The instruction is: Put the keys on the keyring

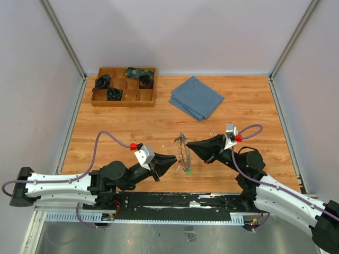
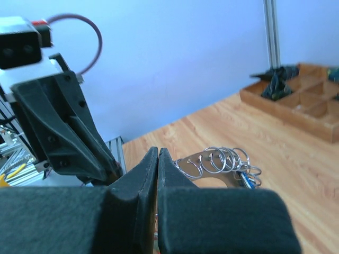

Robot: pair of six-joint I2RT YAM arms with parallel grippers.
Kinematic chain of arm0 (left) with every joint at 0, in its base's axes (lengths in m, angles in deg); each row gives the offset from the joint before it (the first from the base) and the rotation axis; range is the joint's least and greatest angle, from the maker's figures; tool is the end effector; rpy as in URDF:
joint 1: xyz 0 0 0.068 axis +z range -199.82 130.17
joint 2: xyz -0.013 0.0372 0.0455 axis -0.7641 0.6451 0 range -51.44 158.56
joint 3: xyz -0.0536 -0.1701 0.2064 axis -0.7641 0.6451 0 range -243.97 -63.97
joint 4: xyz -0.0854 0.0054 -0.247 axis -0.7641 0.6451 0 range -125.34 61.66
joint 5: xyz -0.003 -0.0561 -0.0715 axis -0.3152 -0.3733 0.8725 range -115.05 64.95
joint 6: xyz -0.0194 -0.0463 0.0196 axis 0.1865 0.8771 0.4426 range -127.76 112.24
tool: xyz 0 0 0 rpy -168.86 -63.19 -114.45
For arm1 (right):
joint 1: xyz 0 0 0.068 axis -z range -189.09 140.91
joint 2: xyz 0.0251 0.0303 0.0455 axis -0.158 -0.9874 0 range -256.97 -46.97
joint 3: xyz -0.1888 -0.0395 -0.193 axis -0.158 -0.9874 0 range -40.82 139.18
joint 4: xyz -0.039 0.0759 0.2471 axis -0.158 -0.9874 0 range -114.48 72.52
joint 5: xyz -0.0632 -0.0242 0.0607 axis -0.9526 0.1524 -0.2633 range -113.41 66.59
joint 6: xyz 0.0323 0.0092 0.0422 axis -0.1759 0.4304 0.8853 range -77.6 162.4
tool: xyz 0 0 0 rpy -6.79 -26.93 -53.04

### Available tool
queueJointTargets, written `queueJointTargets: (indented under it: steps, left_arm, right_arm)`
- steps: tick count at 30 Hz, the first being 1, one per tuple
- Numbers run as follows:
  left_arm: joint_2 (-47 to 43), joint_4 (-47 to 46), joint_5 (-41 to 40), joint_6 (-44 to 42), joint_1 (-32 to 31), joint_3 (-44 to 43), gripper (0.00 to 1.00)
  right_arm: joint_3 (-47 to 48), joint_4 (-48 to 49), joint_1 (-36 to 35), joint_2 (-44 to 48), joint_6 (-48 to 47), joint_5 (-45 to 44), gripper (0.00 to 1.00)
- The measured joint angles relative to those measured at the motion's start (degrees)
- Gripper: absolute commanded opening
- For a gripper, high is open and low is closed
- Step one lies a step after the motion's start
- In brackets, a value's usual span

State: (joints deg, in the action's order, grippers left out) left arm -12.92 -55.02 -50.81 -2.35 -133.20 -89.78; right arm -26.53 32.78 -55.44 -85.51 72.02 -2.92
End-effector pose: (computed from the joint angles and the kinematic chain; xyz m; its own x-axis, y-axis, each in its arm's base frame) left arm 0.0351 -0.1680 0.2953 -0.0657 -0.1700 -0.9832 0.8423 0.5189 -0.1460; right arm 0.1000 0.1229 0.2792 -0.1792 0.4830 -0.8571 -0.9275 0.2074 0.3108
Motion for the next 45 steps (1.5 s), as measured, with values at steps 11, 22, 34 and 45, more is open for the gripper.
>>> queueJointTargets:
  steps: [11, 22, 34, 45]
  left_arm:
    - [0.2, -8.3, -0.1, -2.5, 0.0, -0.1, 0.20]
    - [0.1, -10.1, -4.2, -3.7, 0.0, -0.1, 0.20]
    - [1.0, 0.7, -4.7, 11.5, 14.0, -0.1, 0.30]
    - [9.6, 10.1, 7.7, 24.9, 26.8, -0.5, 0.31]
  right_arm:
    - [0.6, 10.8, 0.0, 1.6, -2.8, 2.1, 0.00]
    - [11.6, -11.3, 0.0, 5.1, -14.7, 4.8, 0.00]
    - [32.8, -62.8, 0.0, -11.3, -23.4, -13.2, 0.36]
    - [40.2, -89.7, 2.8, -27.8, -14.9, -16.7, 0.39]
